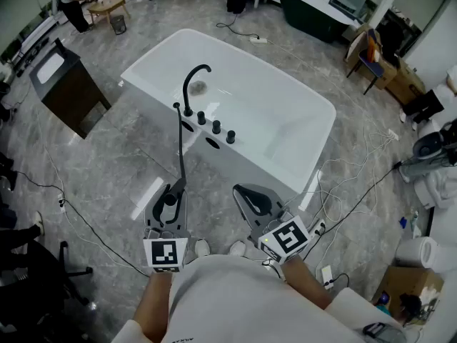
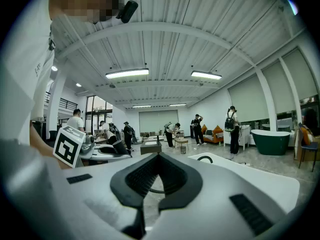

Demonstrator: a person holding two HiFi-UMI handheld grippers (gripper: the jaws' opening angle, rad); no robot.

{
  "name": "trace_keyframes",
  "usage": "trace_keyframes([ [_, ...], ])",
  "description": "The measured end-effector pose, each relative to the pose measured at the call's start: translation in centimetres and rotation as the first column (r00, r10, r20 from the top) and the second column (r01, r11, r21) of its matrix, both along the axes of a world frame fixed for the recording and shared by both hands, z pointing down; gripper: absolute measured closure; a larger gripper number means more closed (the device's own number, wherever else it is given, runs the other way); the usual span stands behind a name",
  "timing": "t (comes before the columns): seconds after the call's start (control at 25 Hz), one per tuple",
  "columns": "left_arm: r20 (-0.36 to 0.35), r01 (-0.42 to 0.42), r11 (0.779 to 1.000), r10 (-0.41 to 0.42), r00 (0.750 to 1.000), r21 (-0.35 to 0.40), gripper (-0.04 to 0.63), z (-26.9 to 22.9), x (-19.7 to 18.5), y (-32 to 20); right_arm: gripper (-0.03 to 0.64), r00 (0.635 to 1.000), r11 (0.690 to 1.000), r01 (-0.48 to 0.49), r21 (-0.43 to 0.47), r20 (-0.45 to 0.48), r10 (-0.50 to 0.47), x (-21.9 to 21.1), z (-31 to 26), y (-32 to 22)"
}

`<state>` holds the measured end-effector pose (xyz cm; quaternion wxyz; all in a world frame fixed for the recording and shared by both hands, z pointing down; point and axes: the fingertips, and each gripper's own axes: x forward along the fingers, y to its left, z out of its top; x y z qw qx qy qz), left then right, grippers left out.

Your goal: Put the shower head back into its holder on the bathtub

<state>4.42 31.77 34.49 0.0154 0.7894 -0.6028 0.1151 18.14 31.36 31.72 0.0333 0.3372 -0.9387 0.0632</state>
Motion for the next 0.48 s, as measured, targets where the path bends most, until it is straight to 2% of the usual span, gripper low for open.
trace_keyframes([
  [0.48, -0.008, -0.003, 1.000, 0.003, 1.000, 0.010, 0.454, -0.4, -1.5, 0.9, 0.598, 0.999, 1.000, 0.012, 0.004, -0.035, -0.011, -1.4, -0.2, 1.2],
])
